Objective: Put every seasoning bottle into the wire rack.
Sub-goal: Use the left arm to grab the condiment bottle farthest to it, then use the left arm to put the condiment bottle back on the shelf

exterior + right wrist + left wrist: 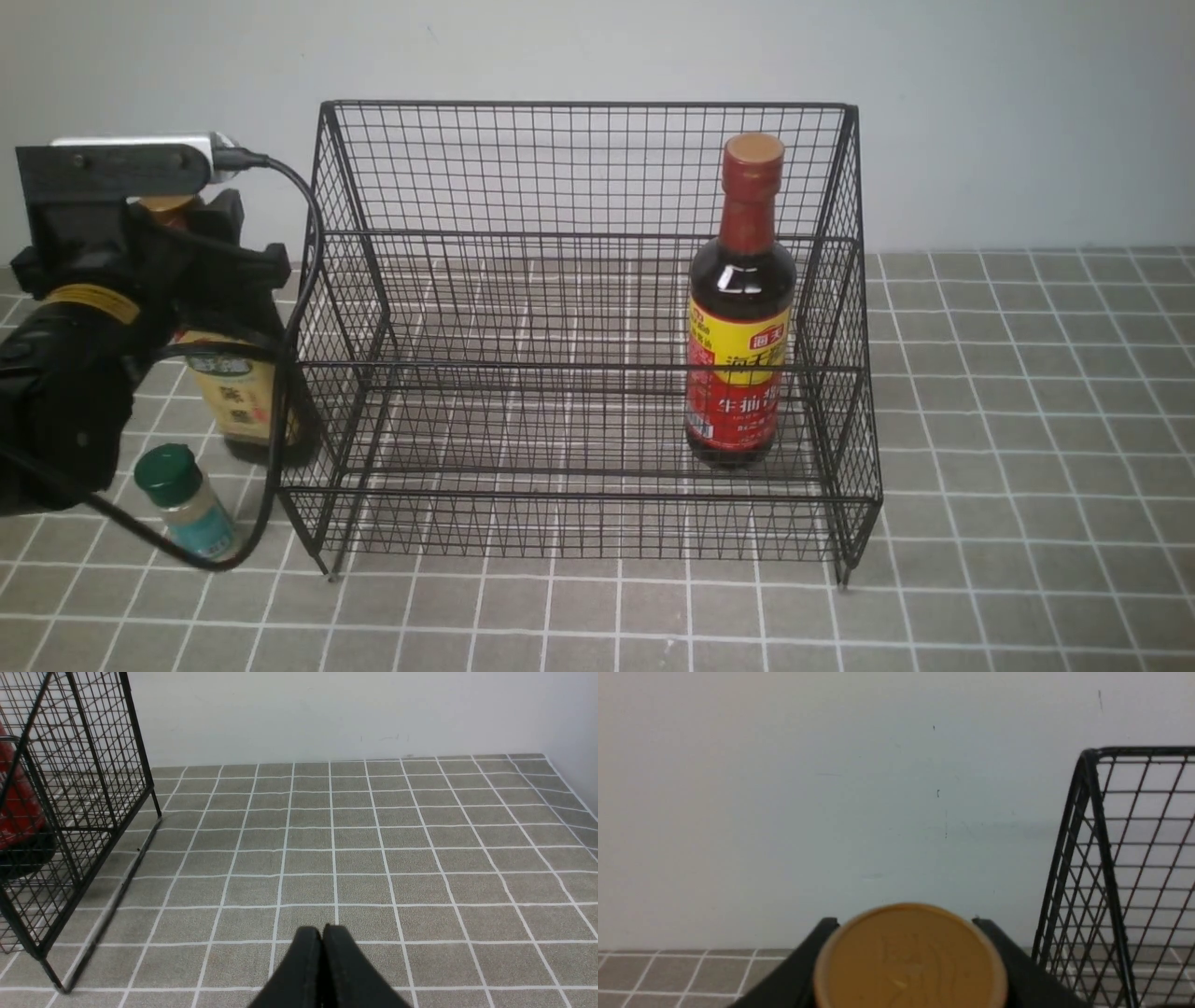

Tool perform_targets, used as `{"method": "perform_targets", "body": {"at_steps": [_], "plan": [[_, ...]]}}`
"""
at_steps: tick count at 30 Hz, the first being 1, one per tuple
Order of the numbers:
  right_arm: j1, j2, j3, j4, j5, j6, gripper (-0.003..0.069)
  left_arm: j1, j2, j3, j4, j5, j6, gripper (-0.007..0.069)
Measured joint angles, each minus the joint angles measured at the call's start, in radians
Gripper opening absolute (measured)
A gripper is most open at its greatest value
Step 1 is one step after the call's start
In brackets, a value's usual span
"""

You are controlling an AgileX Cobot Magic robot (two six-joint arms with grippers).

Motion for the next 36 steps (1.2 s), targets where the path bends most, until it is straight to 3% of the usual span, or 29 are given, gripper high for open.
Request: {"method": "perform_targets", "body": {"at_steps": [9,17,26,29,36], "plan": [[-0.001,0.000,0.000,0.000,0.000,0.000,-0.0013,0.000,-0.310,-0.079,-0.051,0.226,0.103,0.0304],[-0.001,0.000,0.000,0.000,0.000,0.000,-0.0013,-0.027,-0.445,-0.253,-0.113,0.405,0.027,0.0303],[-0.001,0.000,0.000,0.000,0.000,0.001,-0.0013,-0.238,-0.394,-0.280,-0.156,0.391,-0.023,0.0303],[-0.001,0.000,0.000,-0.001,0.000,0.001,-0.0013,-0.301,-0.307,-0.285,-0.261,0.316,0.050,0.0303],[-0.001,0.000,0.000,-0.001,0.000,0.001,-0.0013,-0.316,-0.190,-0.310,-0.472,0.237,0.266,0.0302]]}}
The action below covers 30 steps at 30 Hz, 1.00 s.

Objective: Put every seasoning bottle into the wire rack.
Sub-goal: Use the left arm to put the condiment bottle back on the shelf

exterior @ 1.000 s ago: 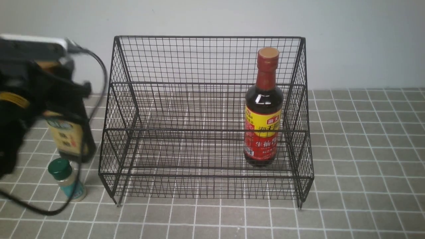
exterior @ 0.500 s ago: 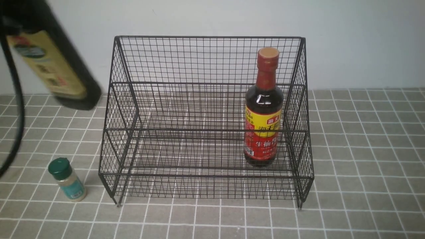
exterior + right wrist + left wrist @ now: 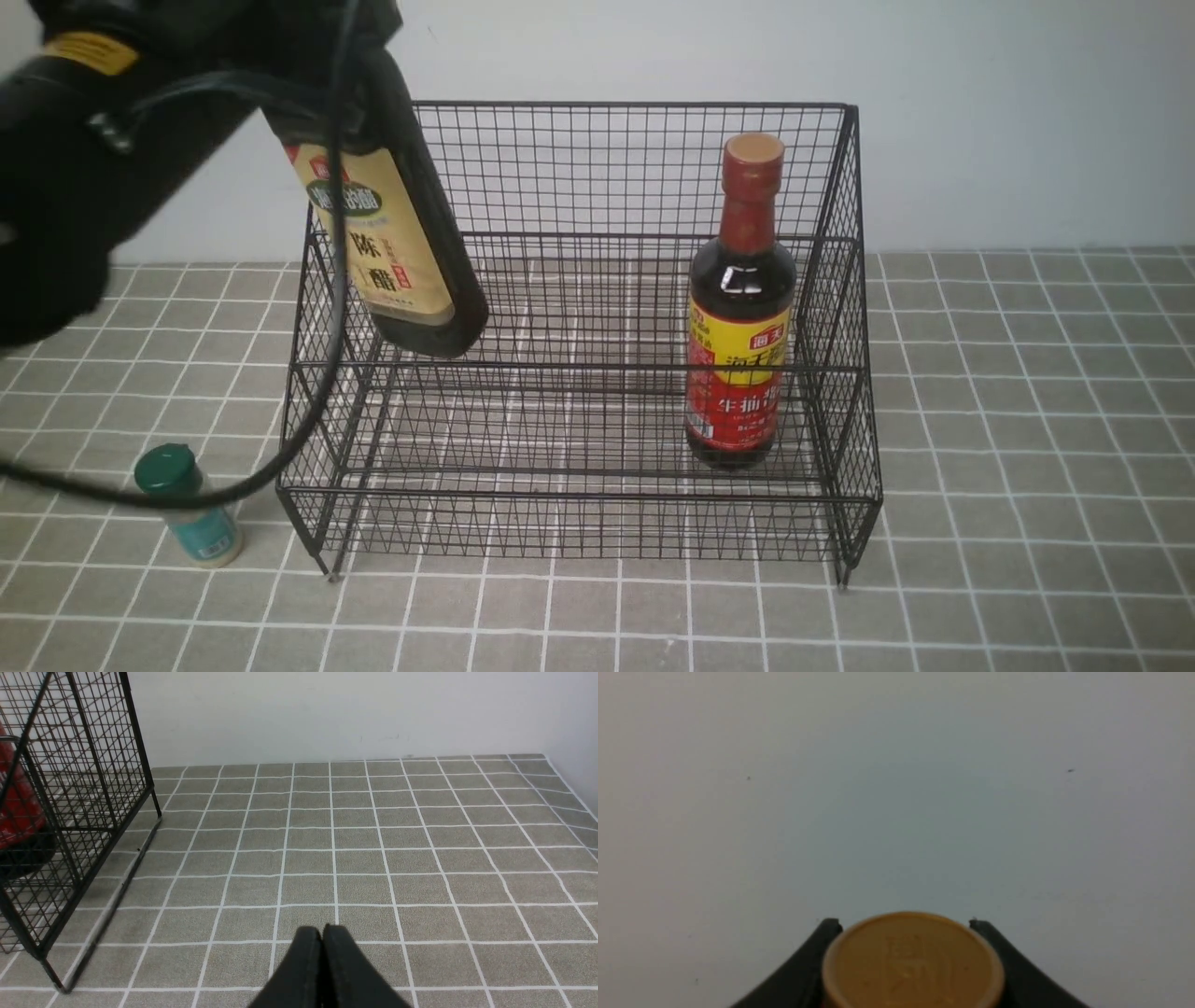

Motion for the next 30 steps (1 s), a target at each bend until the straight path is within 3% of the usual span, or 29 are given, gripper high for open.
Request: {"method": "perform_targets", "body": {"at_steps": [7,12,26,30], "plan": [[0.000,0.000,0.000,0.000,-0.001,-0.001,-0.0013,-0.002,0.057,-0.001,-0.168,-0.005,0.195,0.0302],[0.000,0.000,0.000,0.000,-0.001,-0.004,-0.0013,-0.004,0.098,0.000,-0.196,0.030,0.291,0.0302],[0.000,0.000,0.000,0.000,-0.001,-0.004,-0.0013,-0.007,0.193,0.001,-0.273,0.118,0.368,0.0302],[0.000,0.000,0.000,0.000,-0.001,-0.004,-0.0013,-0.007,0.193,-0.003,-0.310,0.107,0.444,0.0362]]}}
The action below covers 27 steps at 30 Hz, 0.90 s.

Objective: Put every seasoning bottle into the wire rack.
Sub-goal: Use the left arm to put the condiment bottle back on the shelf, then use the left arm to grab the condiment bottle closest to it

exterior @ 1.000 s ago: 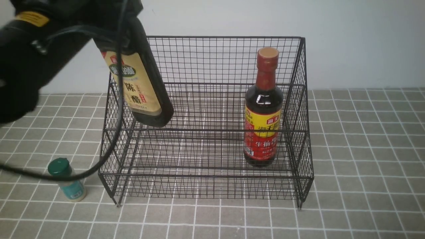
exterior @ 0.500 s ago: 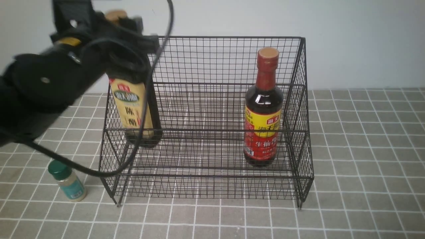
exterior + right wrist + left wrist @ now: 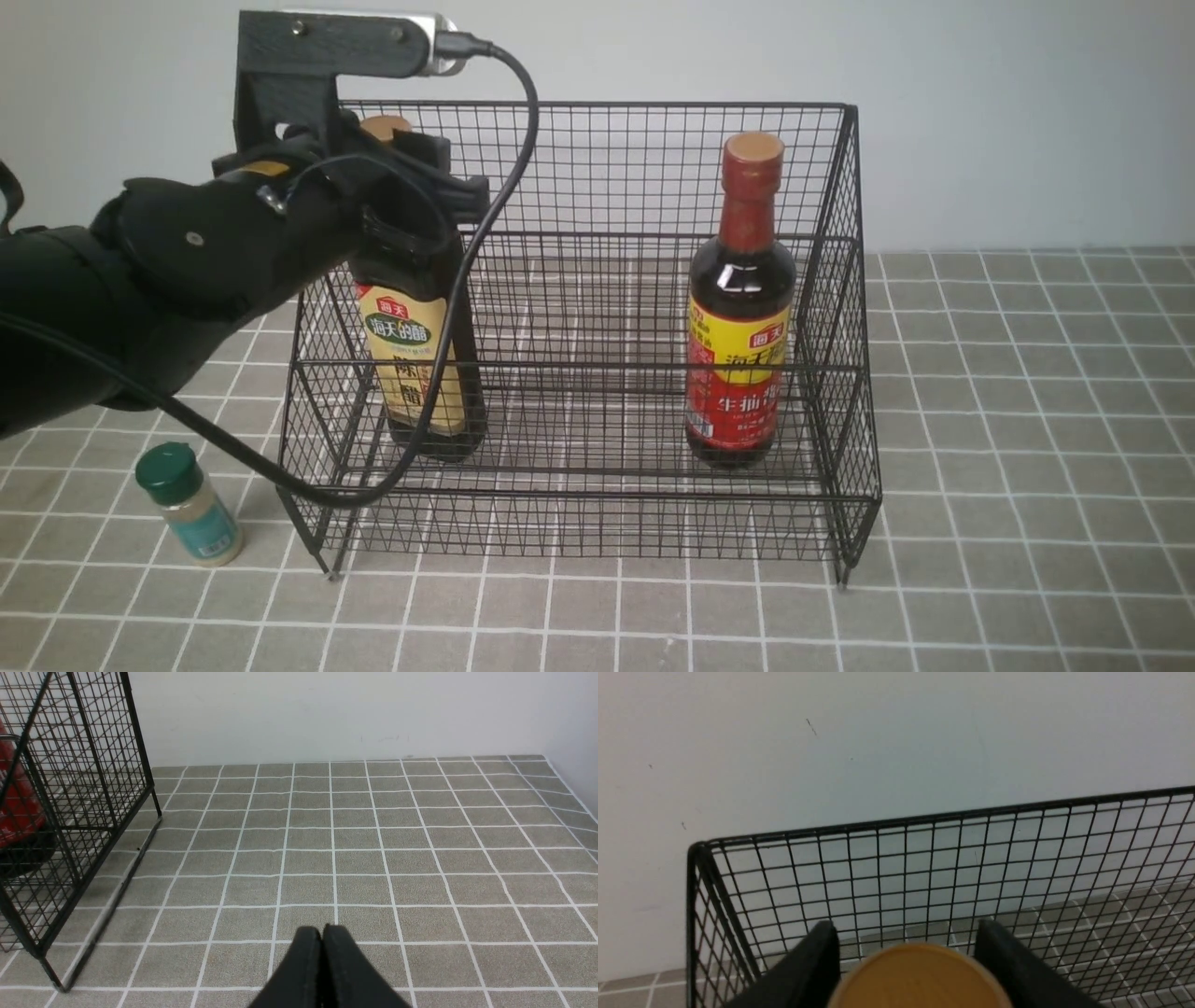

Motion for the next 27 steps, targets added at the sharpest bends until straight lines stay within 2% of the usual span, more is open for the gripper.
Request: {"method": "perform_targets", "body": {"at_steps": [3,6,13,18,20,23,25,26,27], "plan": [[0.000,0.000,0.000,0.000,0.000,0.000,-0.0013,0.000,-0.002,-0.003,-0.042,-0.005,0.038,0.0421],[0.000,0.000,0.000,0.000,0.000,0.000,-0.0013,0.000,-0.032,-0.003,-0.138,-0.005,0.133,0.0472],[0.000,0.000,0.000,0.000,0.000,0.000,-0.0013,0.000,-0.107,-0.004,-0.224,-0.011,0.285,0.0479],[0.000,0.000,0.000,0.000,0.000,0.000,-0.0013,0.000,-0.211,-0.004,-0.330,-0.016,0.401,0.0472],[0.000,0.000,0.000,0.000,0.000,0.000,-0.0013,0.000,-0.248,-0.004,-0.367,-0.019,0.440,0.0449],[0.000,0.000,0.000,0.000,0.000,0.000,-0.0013,0.000,-0.312,-0.005,-0.506,-0.030,0.545,0.0359],[0.000,0.000,0.000,0.000,0.000,0.000,-0.0013,0.000,-0.345,-0.007,-0.629,-0.049,0.638,0.0279],[0.000,0.000,0.000,0.000,0.000,0.000,-0.0013,0.000,-0.370,-0.007,-0.720,-0.098,0.738,0.0197],[0.000,0.000,0.000,0.000,0.000,0.000,-0.0013,0.000,-0.385,-0.005,-0.757,-0.143,0.811,0.0134]]}}
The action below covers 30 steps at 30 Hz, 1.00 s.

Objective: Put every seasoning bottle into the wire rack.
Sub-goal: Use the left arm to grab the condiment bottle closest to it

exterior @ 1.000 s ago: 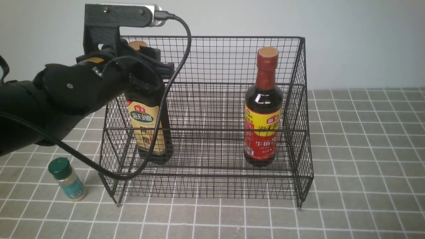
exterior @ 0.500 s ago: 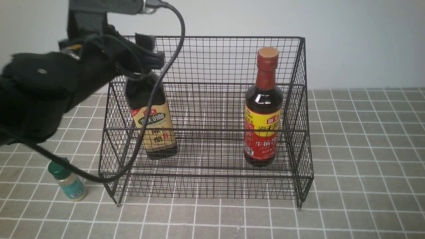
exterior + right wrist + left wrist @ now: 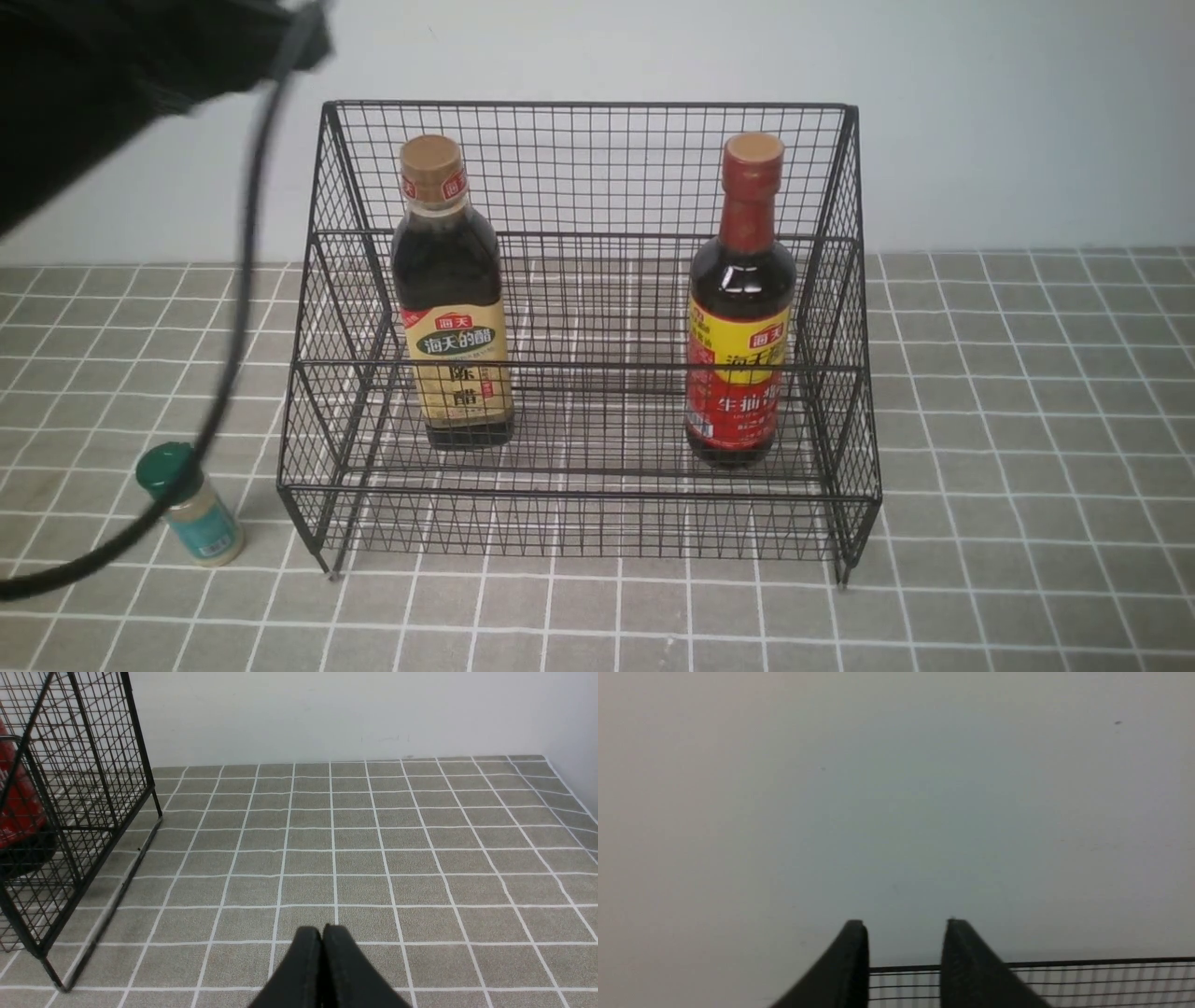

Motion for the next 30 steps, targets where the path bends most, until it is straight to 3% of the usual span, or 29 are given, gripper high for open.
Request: {"method": "perform_targets", "body": {"at_steps": [1,2,4,7,11,20,30], "plan": [[0.000,0.000,0.000,0.000,0.000,0.000,-0.0013,0.000,-0.003,0.002,-0.005,-0.010,0.014,0.0110],[0.000,0.000,0.000,0.000,0.000,0.000,-0.0013,0.000,-0.023,0.014,-0.037,-0.097,0.114,0.0043],[0.000,0.000,0.000,0.000,0.000,0.000,-0.0013,0.000,-0.037,0.029,-0.057,-0.188,0.200,0.0013],[-0.001,0.000,0.000,0.000,0.000,0.000,-0.0013,0.000,-0.042,0.051,-0.071,-0.334,0.350,-0.0003],[-0.004,0.000,0.000,0.000,0.000,0.000,-0.0013,0.000,-0.042,0.079,-0.071,-0.358,0.555,0.0008],[-0.004,0.000,0.000,0.000,0.000,0.000,-0.0013,0.000,-0.042,0.085,-0.071,-0.204,0.599,0.0015],[-0.004,0.000,0.000,0.000,0.000,0.000,-0.0013,0.000,-0.047,0.086,-0.071,-0.136,0.513,0.0015]]}}
